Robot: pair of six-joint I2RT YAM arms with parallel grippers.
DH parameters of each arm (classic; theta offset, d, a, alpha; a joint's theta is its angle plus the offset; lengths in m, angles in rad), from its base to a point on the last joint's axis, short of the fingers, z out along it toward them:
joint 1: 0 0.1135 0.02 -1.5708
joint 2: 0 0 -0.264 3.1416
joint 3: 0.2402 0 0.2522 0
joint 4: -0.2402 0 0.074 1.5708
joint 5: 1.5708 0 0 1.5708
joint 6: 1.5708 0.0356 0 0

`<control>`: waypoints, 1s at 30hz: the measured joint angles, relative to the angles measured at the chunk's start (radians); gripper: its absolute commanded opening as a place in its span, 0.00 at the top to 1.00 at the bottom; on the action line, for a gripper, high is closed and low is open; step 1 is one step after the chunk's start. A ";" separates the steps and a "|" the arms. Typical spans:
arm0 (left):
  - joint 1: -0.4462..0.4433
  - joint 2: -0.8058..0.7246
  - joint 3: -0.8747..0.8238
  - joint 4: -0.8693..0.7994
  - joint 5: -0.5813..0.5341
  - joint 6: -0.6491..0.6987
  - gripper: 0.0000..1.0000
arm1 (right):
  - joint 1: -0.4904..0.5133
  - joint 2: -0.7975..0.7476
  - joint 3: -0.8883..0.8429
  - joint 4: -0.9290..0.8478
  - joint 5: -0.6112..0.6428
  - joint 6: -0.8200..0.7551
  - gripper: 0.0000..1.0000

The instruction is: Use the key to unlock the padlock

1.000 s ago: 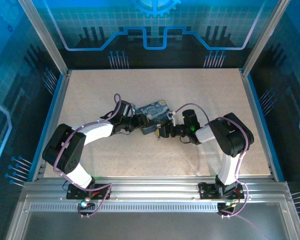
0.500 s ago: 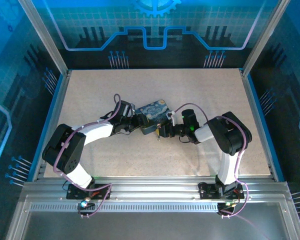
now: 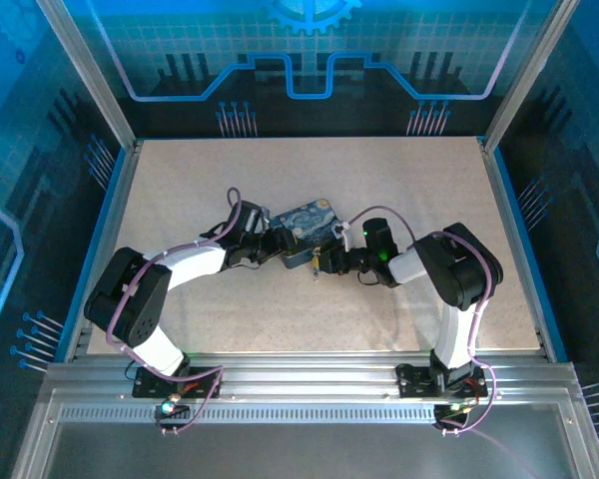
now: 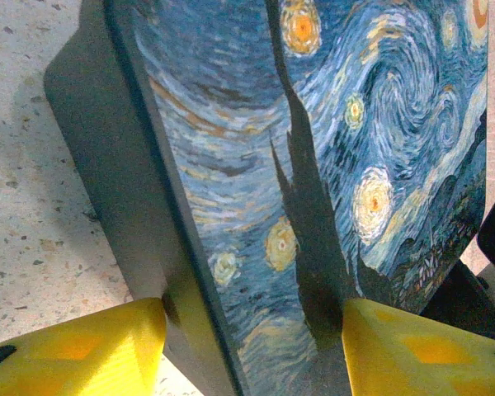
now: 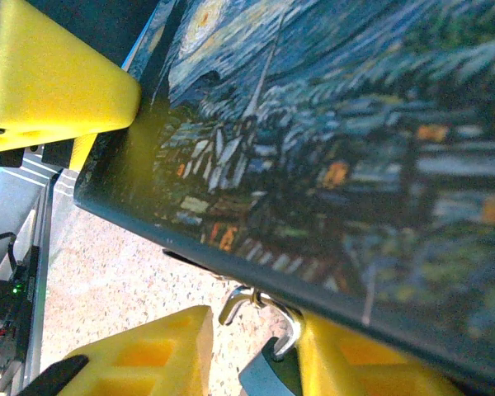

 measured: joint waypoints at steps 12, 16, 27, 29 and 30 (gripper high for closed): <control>-0.001 -0.004 -0.008 0.009 0.000 -0.005 0.41 | -0.003 0.000 0.000 0.000 0.008 -0.007 0.89; -0.001 -0.008 -0.011 0.008 -0.001 -0.005 0.41 | -0.006 -0.004 -0.003 0.000 0.007 -0.003 0.93; -0.024 -0.036 -0.043 0.016 -0.010 -0.013 0.41 | -0.024 -0.011 -0.045 0.053 0.007 0.069 0.95; -0.027 -0.041 -0.050 0.019 -0.013 -0.016 0.41 | -0.029 -0.011 -0.053 0.065 0.007 0.084 0.95; -0.030 -0.045 -0.053 0.021 -0.015 -0.020 0.41 | -0.032 -0.011 -0.058 0.072 0.007 0.093 0.95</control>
